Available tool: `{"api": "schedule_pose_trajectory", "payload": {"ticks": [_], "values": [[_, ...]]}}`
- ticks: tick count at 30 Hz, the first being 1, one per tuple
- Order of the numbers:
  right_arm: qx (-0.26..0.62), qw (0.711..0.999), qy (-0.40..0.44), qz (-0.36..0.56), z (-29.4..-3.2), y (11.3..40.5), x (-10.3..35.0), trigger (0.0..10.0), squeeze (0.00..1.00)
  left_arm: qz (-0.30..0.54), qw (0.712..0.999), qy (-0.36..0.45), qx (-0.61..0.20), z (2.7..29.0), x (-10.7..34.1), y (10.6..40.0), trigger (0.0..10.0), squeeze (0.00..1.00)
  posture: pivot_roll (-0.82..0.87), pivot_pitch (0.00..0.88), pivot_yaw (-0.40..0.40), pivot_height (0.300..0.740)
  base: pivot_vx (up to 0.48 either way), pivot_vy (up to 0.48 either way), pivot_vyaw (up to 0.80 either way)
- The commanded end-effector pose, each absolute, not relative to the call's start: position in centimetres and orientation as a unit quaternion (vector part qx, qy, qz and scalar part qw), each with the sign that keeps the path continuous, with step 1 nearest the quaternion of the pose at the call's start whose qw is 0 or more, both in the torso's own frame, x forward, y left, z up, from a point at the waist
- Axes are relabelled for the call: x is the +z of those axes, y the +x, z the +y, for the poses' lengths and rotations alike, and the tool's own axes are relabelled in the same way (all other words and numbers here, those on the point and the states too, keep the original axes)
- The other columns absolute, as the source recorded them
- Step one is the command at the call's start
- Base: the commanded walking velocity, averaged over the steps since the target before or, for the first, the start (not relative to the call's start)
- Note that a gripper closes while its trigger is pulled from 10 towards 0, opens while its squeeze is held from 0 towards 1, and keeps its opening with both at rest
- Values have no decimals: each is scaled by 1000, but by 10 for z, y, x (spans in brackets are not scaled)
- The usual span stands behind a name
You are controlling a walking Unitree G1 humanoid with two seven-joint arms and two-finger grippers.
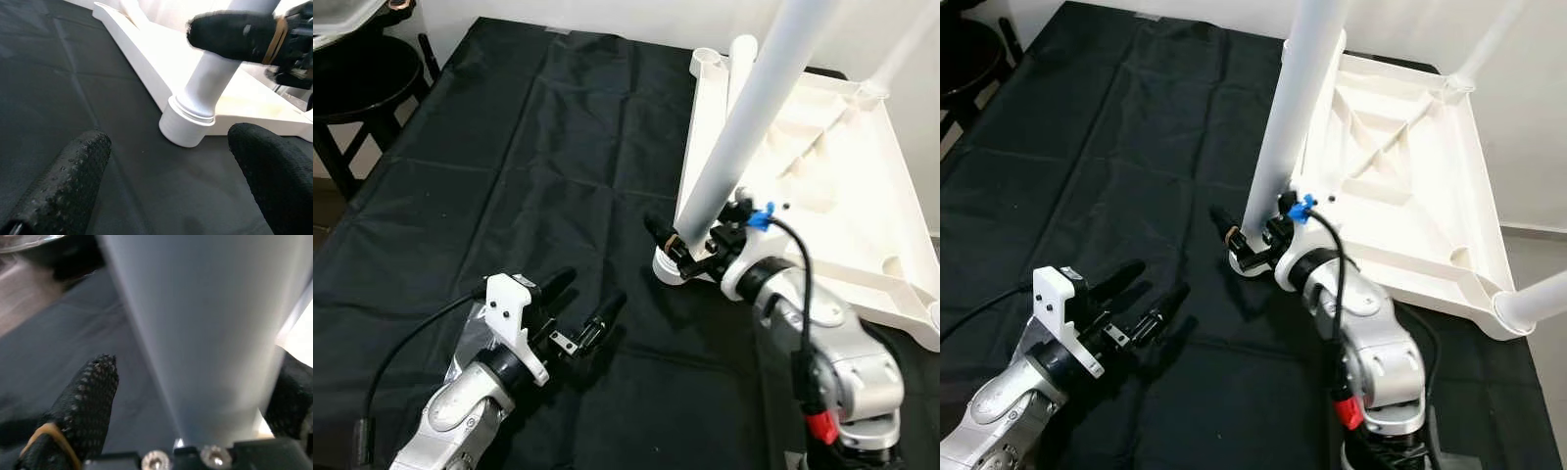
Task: Building children table
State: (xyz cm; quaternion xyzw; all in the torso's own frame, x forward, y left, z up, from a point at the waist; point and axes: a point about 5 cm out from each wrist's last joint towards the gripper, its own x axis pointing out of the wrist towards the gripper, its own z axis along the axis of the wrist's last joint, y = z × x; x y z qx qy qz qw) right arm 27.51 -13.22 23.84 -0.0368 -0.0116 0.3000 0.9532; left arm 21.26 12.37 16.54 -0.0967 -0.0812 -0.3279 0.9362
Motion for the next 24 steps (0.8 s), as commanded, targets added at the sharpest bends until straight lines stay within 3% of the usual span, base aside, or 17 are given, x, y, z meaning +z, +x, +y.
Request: {"api": "schedule_pose_trajectory", "payload": {"ticks": [1,6,8,9,10,11,12,14,16,24], "values": [[331,942,-40,-30,-142,280,247,10000,1000,-74,935,-102,-330,122,162,209,10000,0,-27,257,-99,740,0,0,0],[404,911,-76,-35,-153,287,259,10000,1000,-74,936,-102,-329,122,162,208,10000,0,-19,259,-96,740,0,0,0],[404,911,-76,-35,-153,287,259,10000,1000,-74,936,-102,-329,122,162,208,10000,0,-19,259,-96,740,0,0,0],[419,903,-84,-37,-156,292,263,10000,0,-74,936,-102,-329,122,162,208,10000,0,-12,260,-94,740,0,0,0],[437,894,-88,-52,-157,300,270,3137,0,-74,936,-102,-329,122,162,207,10000,0,-6,260,-92,740,0,0,0],[437,894,-88,-52,-157,300,270,3137,0,-74,936,-102,-329,122,162,207,10000,0,-6,260,-92,740,0,0,0],[450,886,-89,-64,-158,305,276,0,0,-74,936,-102,-330,122,163,206,10000,0,-6,260,-92,740,0,0,0],[450,886,-89,-64,-158,305,276,0,0,-74,936,-102,-330,122,163,206,10000,0,-6,260,-92,740,0,0,0],[481,869,-94,-75,-159,316,285,0,0,-73,936,-100,-328,121,163,205,10000,0,9,268,-94,740,0,0,0],[489,863,-100,-79,-164,319,289,0,0,-74,937,-101,-326,122,164,204,10000,0,6,275,-93,740,0,0,0]]}}
